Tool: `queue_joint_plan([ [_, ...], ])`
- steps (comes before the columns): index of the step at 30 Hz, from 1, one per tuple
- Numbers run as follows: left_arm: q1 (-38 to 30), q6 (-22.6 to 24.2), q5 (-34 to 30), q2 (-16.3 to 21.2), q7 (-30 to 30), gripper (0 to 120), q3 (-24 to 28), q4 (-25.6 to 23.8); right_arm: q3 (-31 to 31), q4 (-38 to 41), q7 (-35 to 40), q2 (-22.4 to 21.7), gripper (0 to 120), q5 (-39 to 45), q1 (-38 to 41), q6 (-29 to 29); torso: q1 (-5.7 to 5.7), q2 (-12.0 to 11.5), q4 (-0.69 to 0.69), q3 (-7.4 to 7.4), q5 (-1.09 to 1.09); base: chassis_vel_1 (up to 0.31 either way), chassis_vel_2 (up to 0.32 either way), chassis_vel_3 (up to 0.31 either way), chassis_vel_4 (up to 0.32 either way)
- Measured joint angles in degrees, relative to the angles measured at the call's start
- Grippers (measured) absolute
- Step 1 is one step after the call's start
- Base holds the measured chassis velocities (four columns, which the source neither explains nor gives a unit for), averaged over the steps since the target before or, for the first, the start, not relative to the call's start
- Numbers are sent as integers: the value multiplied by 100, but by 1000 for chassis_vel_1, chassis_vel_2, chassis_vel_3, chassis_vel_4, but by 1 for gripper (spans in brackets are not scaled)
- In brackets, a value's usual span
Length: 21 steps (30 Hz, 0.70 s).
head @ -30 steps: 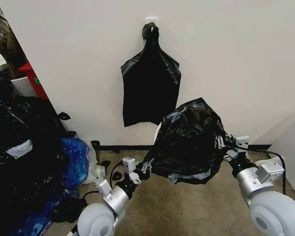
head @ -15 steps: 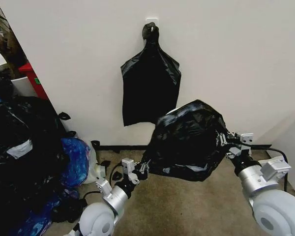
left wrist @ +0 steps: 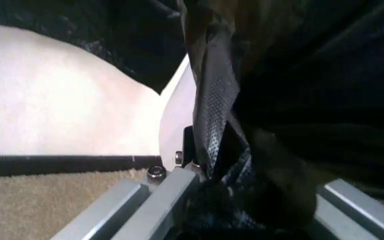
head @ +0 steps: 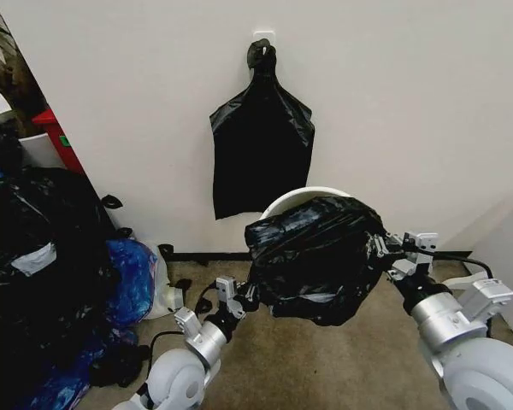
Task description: Place the garbage bag over the trash bin.
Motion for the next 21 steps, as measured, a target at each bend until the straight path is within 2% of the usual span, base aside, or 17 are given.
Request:
queue_joint_plan([
  [7,246,-269,512,106,91,0,-82,-160,142,-2,-90,-37,5,-47,34,12,0,0,0,0,0,0,0,0,0],
  [11,423,-390,916,262,242,18,-200,-254,349,-159,-432,-106,5,-366,45,145,0,0,1,0,-1,0,0,0,0],
  [12,423,-390,916,262,242,18,-200,-254,349,-159,-432,-106,5,-366,45,145,0,0,1,0,-1,0,0,0,0],
  [18,393,-625,932,465,223,44,-293,-351,577,-731,-1088,-133,5,-1130,41,554,0,0,-1,0,0,0,0,0,0],
  [19,393,-625,932,465,223,44,-293,-351,577,-731,-1088,-133,5,-1130,41,554,0,0,-1,0,0,0,0,0,0],
  [21,373,-621,882,492,204,52,-312,-367,610,-976,-1218,-131,5,-1270,65,663,0,0,-1,0,0,0,0,0,0],
])
